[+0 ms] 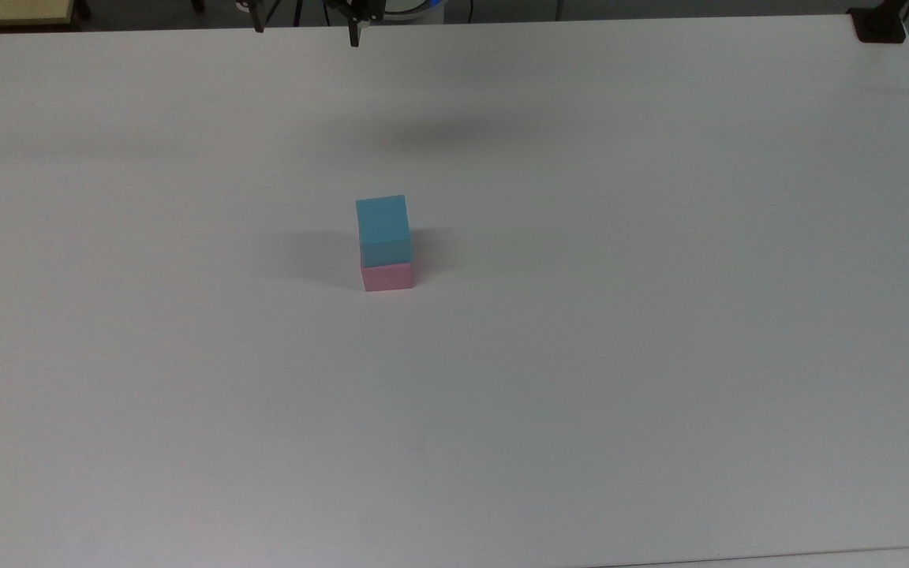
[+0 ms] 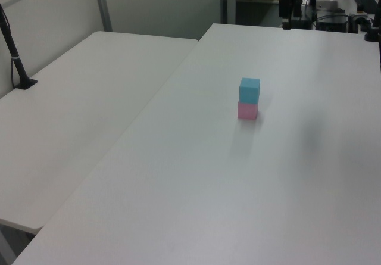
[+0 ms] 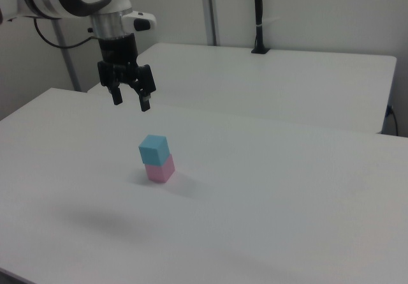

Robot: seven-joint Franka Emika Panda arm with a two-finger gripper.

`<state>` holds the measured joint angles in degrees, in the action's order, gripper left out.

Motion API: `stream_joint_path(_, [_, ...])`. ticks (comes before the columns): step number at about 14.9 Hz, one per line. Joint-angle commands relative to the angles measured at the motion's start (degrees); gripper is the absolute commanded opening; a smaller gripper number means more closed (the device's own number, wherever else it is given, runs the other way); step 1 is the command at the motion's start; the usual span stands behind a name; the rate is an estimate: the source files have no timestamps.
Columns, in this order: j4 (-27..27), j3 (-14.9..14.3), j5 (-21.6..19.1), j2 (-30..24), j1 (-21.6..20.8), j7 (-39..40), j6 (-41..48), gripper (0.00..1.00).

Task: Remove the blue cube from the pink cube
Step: 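Move the open gripper down over the light-blue cube atop the pink cube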

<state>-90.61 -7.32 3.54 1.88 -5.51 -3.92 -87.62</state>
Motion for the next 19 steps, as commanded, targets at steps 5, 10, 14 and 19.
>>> stream_joint_path(5, [-0.8, 0.99, 0.33, -0.82, 0.59, 5.15, 0.08, 1.0])
stream_joint_path(10, [-1.5, 1.08, 0.15, 0.31, 0.5, 4.8, -2.8, 1.0])
stream_joint_path(14, [-3.17, 0.99, 0.33, 5.85, 0.24, 4.54, -11.24, 1.0])
stream_joint_path(19, [-4.75, 0.99, 0.94, 12.09, -1.95, 4.54, -17.75, 1.0])
